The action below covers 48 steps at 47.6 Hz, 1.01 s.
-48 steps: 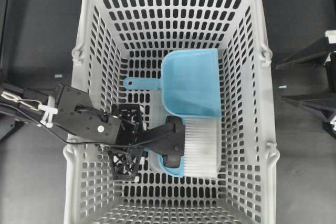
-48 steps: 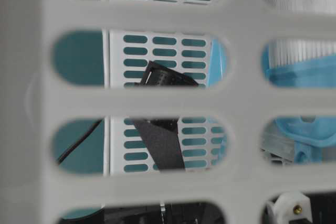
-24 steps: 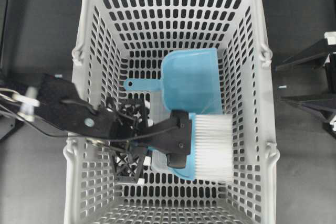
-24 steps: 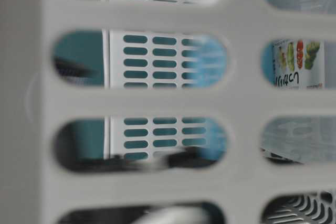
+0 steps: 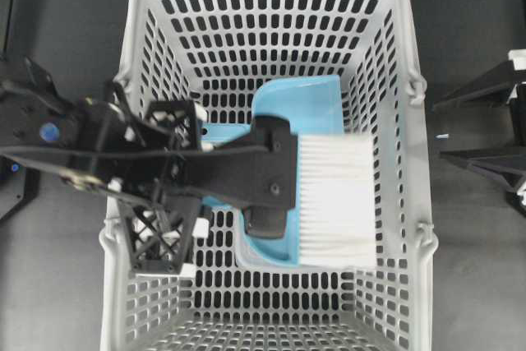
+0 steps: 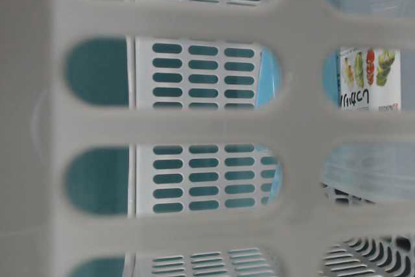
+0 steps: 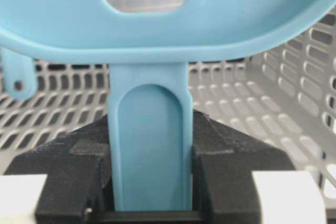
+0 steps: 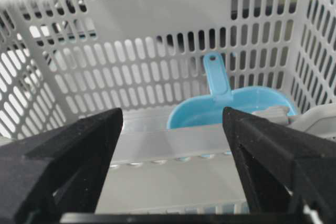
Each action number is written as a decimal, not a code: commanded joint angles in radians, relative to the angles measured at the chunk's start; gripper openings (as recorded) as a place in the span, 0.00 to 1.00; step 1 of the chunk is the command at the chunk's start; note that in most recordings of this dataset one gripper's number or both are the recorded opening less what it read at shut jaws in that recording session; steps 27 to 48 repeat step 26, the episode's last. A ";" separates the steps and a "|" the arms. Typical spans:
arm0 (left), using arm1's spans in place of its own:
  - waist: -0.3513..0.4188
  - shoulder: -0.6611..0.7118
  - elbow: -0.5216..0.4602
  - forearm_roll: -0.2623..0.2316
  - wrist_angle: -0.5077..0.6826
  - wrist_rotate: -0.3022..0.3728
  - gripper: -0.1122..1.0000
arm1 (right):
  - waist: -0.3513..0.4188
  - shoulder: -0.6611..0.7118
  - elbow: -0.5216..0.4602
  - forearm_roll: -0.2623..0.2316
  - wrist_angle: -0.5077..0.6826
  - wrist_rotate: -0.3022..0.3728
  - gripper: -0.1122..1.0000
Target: Pick up the hand brush from the shopping basket with the left arm.
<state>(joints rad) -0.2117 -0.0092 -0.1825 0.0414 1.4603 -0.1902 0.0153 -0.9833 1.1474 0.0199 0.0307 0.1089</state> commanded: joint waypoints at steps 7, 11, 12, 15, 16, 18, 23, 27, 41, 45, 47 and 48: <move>-0.003 -0.017 -0.037 0.003 0.014 -0.002 0.30 | 0.002 0.002 -0.008 0.003 -0.011 0.003 0.76; -0.003 -0.017 -0.038 0.003 0.014 0.000 0.30 | 0.002 0.002 -0.008 0.003 -0.011 0.003 0.76; -0.003 -0.017 -0.038 0.005 0.014 0.000 0.30 | 0.002 0.002 -0.008 0.005 -0.011 0.003 0.76; -0.003 -0.015 -0.038 0.003 0.014 0.000 0.30 | 0.002 0.002 -0.008 0.003 -0.011 0.003 0.76; -0.003 -0.017 -0.038 0.005 0.014 0.000 0.30 | 0.002 0.002 -0.008 0.003 -0.009 0.003 0.76; -0.003 -0.014 -0.038 0.005 0.014 0.000 0.30 | 0.002 0.002 -0.008 0.003 -0.011 0.003 0.76; -0.005 -0.009 -0.043 0.005 0.014 0.002 0.30 | 0.002 0.002 -0.008 0.003 -0.011 0.003 0.76; -0.006 -0.005 -0.044 0.003 0.014 0.002 0.30 | 0.002 0.002 -0.008 0.003 -0.009 0.003 0.76; -0.006 -0.005 -0.044 0.003 0.014 0.002 0.30 | 0.002 0.002 -0.008 0.003 -0.009 0.003 0.76; -0.006 -0.005 -0.044 0.003 0.014 0.002 0.30 | 0.002 0.002 -0.008 0.003 -0.009 0.003 0.76; -0.006 -0.005 -0.044 0.003 0.014 0.002 0.30 | 0.002 0.002 -0.008 0.003 -0.009 0.003 0.76; -0.006 -0.005 -0.044 0.003 0.014 0.002 0.30 | 0.002 0.002 -0.008 0.003 -0.009 0.003 0.76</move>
